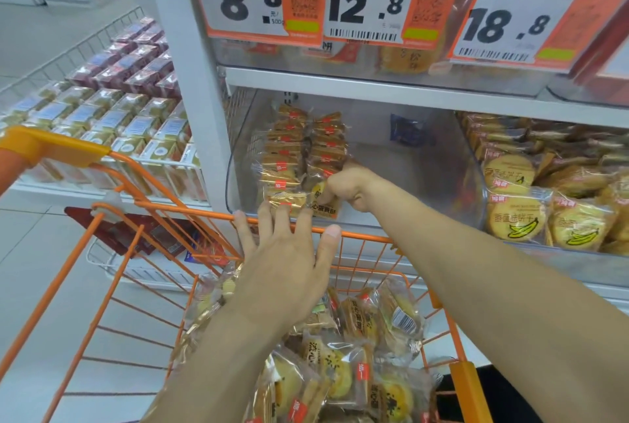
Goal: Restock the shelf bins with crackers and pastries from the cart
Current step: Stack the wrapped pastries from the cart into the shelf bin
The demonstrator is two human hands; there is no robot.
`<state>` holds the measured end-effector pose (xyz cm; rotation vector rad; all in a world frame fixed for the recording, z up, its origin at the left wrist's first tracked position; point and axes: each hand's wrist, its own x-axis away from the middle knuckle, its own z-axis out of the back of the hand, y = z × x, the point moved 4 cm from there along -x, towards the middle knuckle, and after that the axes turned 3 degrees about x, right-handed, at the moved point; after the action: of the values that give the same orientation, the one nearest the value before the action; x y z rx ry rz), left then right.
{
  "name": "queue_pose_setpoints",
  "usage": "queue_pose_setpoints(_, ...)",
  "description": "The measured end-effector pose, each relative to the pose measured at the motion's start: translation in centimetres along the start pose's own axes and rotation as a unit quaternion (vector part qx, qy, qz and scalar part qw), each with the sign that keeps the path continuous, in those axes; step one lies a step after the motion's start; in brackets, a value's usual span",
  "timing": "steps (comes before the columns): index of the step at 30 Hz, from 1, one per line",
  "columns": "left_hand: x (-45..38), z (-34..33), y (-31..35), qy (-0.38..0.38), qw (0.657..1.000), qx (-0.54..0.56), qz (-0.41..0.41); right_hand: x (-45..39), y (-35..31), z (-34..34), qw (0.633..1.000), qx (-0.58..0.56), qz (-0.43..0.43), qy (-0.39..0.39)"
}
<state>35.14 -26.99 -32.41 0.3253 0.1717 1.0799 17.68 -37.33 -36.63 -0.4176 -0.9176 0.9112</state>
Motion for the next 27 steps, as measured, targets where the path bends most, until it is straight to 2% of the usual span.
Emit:
queue_pose_setpoints(4,0.1,0.0,0.1,-0.002,1.0,0.0,-0.007,-0.3,0.6,0.6,0.989,0.135,0.044,-0.03)
queue_pose_setpoints(6,0.1,0.1,0.0,-0.001,1.0,-0.001,-0.007,1.1,0.2,1.1,0.97,0.227,0.082,-0.008)
queue_pose_setpoints(8,0.1,0.1,0.0,0.0,1.0,-0.003,-0.008,1.7,0.4,2.0,0.961,0.255,0.1,0.036)
queue_pose_setpoints(12,0.1,0.2,0.1,-0.007,1.0,-0.005,-0.013,2.4,0.9,2.9,0.956,0.239,0.126,0.114)
queue_pose_setpoints(15,0.1,0.3,0.0,-0.011,1.0,-0.021,-0.016,2.3,1.1,3.2,0.958,0.224,0.099,0.146)
queue_pose_setpoints(18,0.1,0.3,0.0,-0.02,0.999,-0.039,-0.016,2.3,1.4,2.4,0.982,0.163,0.06,0.074)
queue_pose_setpoints(20,0.1,0.4,0.1,-0.022,0.999,-0.041,-0.014,2.2,0.9,1.4,0.985,0.139,0.098,0.04)
queue_pose_setpoints(23,0.1,0.6,0.3,-0.032,0.998,-0.047,-0.009,2.0,0.3,0.2,0.97,0.181,0.157,0.029)
queue_pose_setpoints(27,0.0,0.7,0.5,-0.045,0.998,-0.049,-0.003,1.9,0.6,0.7,0.973,0.174,0.146,0.05)
